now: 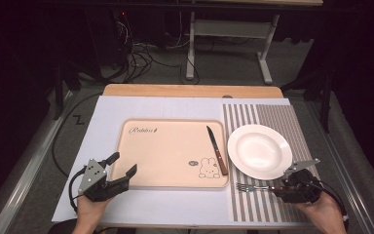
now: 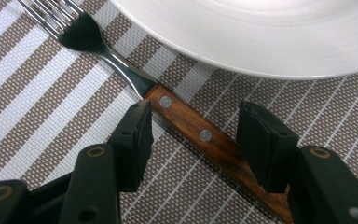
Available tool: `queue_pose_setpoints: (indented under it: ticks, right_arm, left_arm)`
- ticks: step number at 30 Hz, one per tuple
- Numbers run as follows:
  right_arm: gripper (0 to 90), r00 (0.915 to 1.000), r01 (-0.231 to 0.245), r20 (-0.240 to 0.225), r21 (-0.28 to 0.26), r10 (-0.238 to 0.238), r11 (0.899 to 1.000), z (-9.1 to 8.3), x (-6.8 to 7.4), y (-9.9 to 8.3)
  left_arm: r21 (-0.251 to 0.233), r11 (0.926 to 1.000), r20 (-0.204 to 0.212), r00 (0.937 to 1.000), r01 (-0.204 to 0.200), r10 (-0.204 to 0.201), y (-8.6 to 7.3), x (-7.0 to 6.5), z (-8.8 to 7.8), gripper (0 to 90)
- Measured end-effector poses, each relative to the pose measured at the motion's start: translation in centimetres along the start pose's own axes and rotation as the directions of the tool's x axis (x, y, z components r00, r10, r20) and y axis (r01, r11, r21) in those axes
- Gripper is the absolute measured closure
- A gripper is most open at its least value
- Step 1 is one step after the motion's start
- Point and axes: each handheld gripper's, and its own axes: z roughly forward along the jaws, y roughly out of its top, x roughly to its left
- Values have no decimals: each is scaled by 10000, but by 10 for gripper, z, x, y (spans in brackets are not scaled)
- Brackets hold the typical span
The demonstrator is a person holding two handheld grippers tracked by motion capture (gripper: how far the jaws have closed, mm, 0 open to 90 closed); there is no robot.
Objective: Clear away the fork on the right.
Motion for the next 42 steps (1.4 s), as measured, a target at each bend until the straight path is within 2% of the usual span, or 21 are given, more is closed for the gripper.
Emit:
queue_pose_setpoints:
  ticks: [5, 21, 29, 32, 38, 42]
  right_arm:
    - [473, 9999, -51, -90, 21, 52, 10000, 2, -1, 0]
    - [486, 9996, 238, -143, 371, -233, 9990, 3, 2, -1]
    - [602, 9975, 656, -300, 558, -640, 9963, 1, 12, 0]
    - [655, 9944, 999, -399, 585, -977, 9933, 1, 13, 0]
    - [725, 9920, 1210, -437, 641, -1184, 9906, 1, 16, 1]
    - [770, 9873, 1555, -456, 852, -1521, 9842, 1, 19, 5]
  left_arm:
    - [-11, 10000, 14, 10000, -9, 9, 0, 0, -1, 278]
    - [55, 10000, -25, 10000, -28, 29, 0, 0, 1, 282]
    - [65, 10000, -36, 10000, -27, 27, 0, 0, 1, 283]
    - [60, 10000, -31, 10000, -48, 49, 0, 0, 1, 284]
    - [64, 10000, -37, 10000, -55, 55, 0, 0, 1, 284]
    - [56, 10000, -46, 10000, -54, 54, 0, 0, 1, 284]
